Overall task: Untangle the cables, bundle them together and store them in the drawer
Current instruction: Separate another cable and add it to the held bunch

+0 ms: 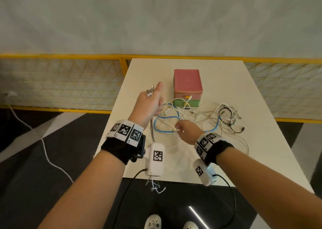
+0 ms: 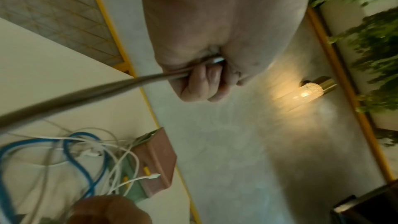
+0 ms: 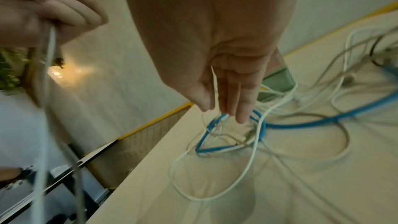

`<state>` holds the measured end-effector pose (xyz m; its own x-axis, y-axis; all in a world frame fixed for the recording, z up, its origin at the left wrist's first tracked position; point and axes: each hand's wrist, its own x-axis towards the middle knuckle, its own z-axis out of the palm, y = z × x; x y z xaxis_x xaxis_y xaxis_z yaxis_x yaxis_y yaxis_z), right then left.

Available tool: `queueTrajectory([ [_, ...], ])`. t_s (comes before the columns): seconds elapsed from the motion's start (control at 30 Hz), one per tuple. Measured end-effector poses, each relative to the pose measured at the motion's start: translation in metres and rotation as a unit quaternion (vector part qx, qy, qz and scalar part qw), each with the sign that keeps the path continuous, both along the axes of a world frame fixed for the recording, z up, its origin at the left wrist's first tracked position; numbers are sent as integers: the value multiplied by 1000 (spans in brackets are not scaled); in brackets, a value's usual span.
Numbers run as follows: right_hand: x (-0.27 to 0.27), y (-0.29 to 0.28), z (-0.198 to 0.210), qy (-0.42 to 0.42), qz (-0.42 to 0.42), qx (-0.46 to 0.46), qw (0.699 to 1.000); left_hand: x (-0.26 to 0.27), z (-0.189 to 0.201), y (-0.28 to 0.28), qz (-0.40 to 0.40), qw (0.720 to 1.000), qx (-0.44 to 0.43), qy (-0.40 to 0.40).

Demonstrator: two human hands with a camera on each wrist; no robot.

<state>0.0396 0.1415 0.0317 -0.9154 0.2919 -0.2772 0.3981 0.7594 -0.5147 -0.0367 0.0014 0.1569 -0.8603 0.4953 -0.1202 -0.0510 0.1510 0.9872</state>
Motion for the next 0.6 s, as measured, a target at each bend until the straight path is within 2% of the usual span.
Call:
queueTrajectory([
  [0.13, -26, -4, -32, -110, -64, -45, 991, -12, -24, -5, 17, 1000, 1, -25],
  [0.2, -31, -3, -44, -124, -93, -99, 983, -16, -31, -8, 8, 1000, 5, -22],
  [0.27, -33, -3, -49, -82, -133, -152, 976, -20, -38, -11, 8, 1000, -5, -22],
  [0.33, -35, -5, -43, -27, -139, -150, 978, -25, -44, -13, 9, 999, -25, -31],
  [0.5, -29, -8, 11, 77, -80, -165, 980, -30, -59, -12, -23, 986, -148, -70],
  [0.6, -17, -10, 39, 156, -55, -213, 963, -27, -66, -3, -41, 975, -192, -100],
])
